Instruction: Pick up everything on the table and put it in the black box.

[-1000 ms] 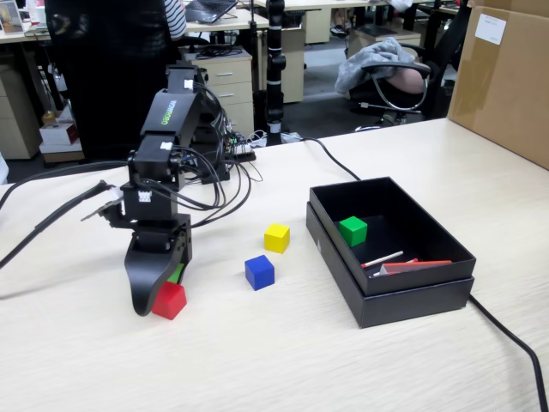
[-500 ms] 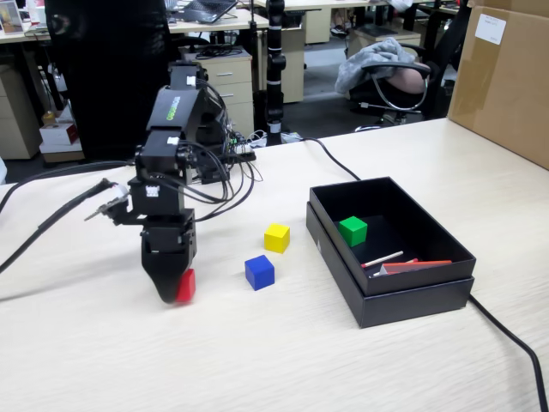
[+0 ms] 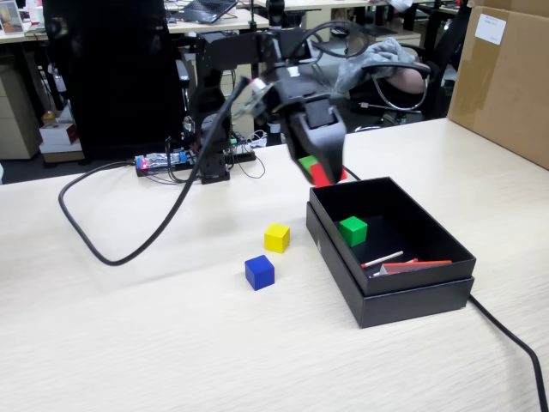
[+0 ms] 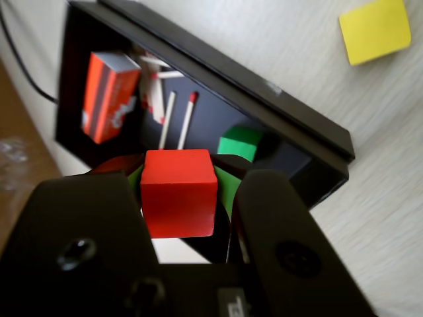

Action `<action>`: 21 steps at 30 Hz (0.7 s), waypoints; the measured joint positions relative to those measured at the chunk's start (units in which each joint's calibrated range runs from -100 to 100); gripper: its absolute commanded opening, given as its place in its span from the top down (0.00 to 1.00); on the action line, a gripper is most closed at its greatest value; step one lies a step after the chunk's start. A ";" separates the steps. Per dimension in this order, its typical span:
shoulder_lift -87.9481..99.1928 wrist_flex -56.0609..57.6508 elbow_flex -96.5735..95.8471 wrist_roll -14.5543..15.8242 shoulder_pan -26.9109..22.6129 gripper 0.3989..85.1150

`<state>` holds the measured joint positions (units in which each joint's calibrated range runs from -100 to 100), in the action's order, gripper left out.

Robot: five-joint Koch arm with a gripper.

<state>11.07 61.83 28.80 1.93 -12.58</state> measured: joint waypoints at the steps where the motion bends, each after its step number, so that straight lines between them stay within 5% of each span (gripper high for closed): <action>1: 0.00 0.00 0.00 0.00 0.00 0.99; 11: -18.51 1.55 3.19 1.81 -2.54 0.98; 12: -19.68 2.17 3.19 1.86 -2.93 0.84; 17: -21.36 3.64 3.19 2.25 -3.42 0.56; 21: -21.23 4.26 3.19 2.69 -3.47 0.48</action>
<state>-10.16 66.09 31.99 4.62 -16.04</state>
